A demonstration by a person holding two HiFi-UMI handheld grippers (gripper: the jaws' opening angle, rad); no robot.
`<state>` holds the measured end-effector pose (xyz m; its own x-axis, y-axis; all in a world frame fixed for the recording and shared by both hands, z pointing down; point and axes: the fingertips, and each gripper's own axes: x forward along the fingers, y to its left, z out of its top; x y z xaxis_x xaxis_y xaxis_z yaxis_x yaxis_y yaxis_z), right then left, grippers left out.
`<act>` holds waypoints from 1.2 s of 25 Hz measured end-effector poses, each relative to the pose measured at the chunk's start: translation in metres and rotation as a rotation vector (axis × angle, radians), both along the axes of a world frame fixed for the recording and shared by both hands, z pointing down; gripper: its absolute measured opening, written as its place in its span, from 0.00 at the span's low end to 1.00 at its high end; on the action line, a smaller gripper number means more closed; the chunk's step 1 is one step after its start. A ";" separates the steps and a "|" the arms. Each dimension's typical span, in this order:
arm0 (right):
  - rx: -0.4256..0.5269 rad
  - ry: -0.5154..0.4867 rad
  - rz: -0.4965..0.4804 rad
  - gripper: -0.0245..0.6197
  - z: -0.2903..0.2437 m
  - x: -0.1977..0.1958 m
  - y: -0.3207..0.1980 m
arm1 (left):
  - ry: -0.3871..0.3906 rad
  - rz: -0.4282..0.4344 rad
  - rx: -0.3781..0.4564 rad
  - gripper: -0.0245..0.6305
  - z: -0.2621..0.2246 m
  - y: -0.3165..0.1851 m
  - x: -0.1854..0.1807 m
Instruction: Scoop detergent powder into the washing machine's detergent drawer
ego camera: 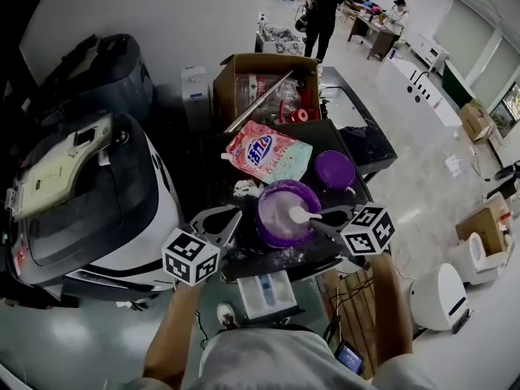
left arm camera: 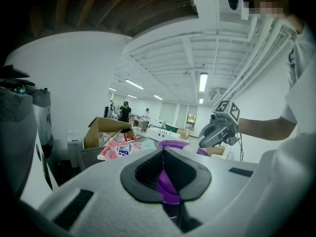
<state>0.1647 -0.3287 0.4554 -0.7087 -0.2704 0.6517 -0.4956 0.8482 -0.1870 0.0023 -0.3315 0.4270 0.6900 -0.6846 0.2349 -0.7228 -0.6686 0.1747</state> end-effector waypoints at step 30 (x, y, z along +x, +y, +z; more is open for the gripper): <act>0.170 -0.578 0.681 0.04 -0.091 0.068 0.076 | 0.006 0.172 0.107 0.05 -0.036 0.030 0.042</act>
<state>0.2332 -0.2529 0.3643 -0.5641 -0.8105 0.1576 -0.7677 0.4447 -0.4613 0.0442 -0.3018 0.3906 0.8003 -0.5771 0.1626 -0.5953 -0.7972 0.1005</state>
